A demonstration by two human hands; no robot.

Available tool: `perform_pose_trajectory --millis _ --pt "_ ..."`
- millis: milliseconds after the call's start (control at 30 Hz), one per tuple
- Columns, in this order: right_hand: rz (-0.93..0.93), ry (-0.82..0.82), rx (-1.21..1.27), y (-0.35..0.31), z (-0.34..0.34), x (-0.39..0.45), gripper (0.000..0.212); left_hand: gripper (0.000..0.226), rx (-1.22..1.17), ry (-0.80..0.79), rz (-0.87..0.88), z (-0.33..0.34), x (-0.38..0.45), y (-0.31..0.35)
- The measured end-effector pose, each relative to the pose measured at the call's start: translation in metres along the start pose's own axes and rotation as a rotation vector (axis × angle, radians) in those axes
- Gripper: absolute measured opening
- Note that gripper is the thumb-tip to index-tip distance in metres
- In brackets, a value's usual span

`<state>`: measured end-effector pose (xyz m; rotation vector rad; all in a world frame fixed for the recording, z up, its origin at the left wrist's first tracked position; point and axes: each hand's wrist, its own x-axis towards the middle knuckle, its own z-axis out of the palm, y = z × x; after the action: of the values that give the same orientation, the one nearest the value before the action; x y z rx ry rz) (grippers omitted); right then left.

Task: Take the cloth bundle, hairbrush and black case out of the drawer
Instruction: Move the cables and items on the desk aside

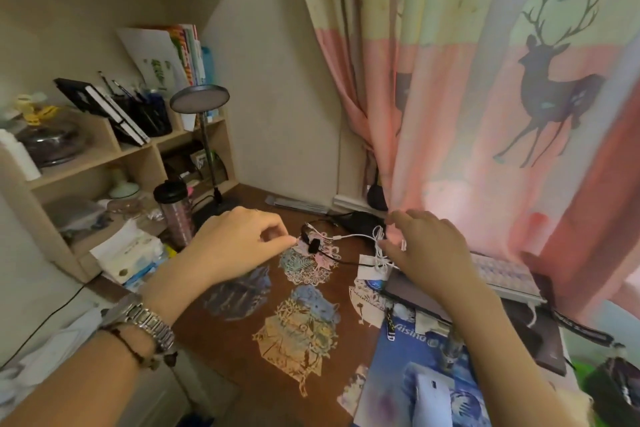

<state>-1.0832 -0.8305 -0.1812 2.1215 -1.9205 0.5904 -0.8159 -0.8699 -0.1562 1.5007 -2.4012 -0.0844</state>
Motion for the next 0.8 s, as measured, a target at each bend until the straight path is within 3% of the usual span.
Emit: perform_pose_trajectory --millis 200,467,800 --pt "-0.034 0.003 -0.003 0.006 0.024 0.029 0.039 0.037 0.015 -0.024 -0.057 0.013 0.021 -0.029" --pt "0.018 -0.043 -0.053 -0.001 0.06 0.082 0.037 0.031 -0.031 -0.075 0.042 0.044 0.092 -0.064" --pt "0.175 -0.062 -0.108 -0.067 0.142 0.18 0.037 0.032 -0.052 -0.12 0.227 0.07 0.196 -0.181"
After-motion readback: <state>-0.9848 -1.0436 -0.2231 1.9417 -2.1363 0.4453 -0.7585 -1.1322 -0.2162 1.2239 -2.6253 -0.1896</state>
